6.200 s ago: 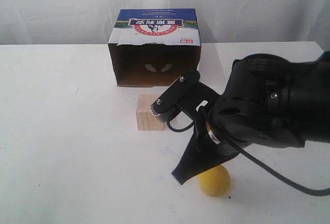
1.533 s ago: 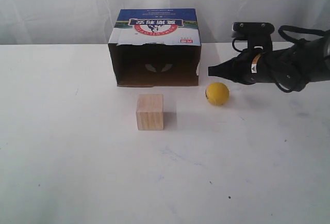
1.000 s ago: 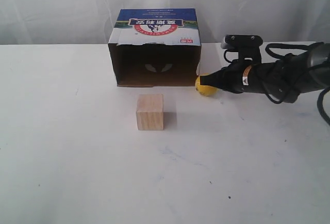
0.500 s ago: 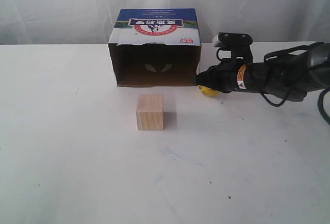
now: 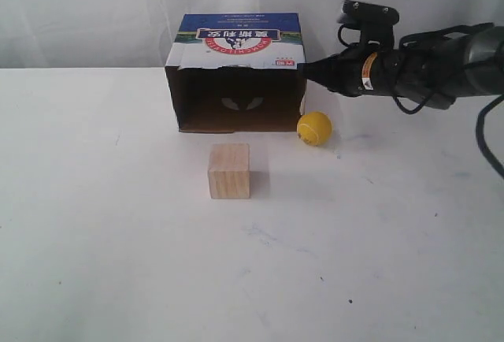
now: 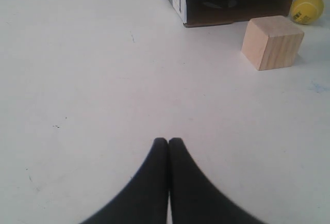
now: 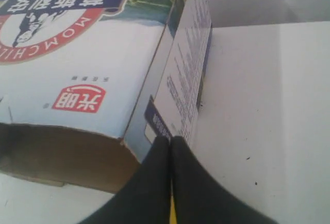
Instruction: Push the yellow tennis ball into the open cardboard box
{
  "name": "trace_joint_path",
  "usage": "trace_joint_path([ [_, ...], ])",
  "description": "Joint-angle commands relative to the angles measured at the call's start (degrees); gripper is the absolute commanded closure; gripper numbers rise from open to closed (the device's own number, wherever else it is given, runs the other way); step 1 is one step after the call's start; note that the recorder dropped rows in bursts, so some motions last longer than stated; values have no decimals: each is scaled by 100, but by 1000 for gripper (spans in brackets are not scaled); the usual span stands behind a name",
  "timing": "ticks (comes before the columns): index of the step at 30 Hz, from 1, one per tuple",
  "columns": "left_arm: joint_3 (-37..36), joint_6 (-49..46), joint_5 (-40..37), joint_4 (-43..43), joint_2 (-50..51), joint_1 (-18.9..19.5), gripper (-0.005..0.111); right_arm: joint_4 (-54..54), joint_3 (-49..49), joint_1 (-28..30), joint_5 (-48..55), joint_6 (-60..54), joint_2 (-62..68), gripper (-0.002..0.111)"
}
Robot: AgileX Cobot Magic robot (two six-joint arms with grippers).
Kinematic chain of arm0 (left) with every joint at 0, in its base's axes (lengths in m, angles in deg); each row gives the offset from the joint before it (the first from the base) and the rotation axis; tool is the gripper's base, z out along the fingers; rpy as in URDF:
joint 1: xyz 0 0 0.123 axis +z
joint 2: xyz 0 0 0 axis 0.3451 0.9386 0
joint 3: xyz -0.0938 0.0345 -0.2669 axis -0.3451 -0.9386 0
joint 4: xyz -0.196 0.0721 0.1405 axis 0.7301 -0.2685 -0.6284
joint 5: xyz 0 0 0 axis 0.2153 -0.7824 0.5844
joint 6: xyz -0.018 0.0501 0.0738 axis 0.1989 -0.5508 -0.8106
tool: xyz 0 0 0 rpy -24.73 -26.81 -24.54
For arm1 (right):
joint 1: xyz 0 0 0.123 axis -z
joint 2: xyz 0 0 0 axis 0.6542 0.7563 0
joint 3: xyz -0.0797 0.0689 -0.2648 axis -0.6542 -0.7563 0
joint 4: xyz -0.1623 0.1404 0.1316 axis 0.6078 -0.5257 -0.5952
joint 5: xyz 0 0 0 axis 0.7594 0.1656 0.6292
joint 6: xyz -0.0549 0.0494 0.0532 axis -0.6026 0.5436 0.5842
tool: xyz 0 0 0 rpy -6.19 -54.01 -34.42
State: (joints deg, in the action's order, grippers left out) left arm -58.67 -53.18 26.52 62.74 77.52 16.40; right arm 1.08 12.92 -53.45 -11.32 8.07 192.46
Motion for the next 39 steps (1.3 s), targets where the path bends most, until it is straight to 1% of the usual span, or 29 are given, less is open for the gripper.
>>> trace_joint_path([
  [1,-15,3,-17,60,-26,-23,107,136,66,13,-5,323,227,108],
  [4,-15,3,-17,60,-26,-23,107,587,40,2,-439,638,390,108],
  [6,-15,3,-17,60,-26,-23,107,701,40,2,-577,796,447,108],
  [15,-15,3,-17,60,-26,-23,107,1029,40,2,-327,824,472,108],
  [19,-15,3,-17,60,-26,-23,107,1675,40,2,-384,1586,496,108],
  [24,-15,3,-17,60,-26,-23,107,2707,40,2,-919,2420,496,108],
  [33,-15,3,-17,60,-26,-23,107,3717,40,2,-1721,3551,420,108],
  [36,-15,3,-17,60,-26,-23,107,3728,40,2,-1503,3615,203,108],
  [39,-15,3,-17,60,-26,-23,107,3754,51,13,-653,4103,17,108],
])
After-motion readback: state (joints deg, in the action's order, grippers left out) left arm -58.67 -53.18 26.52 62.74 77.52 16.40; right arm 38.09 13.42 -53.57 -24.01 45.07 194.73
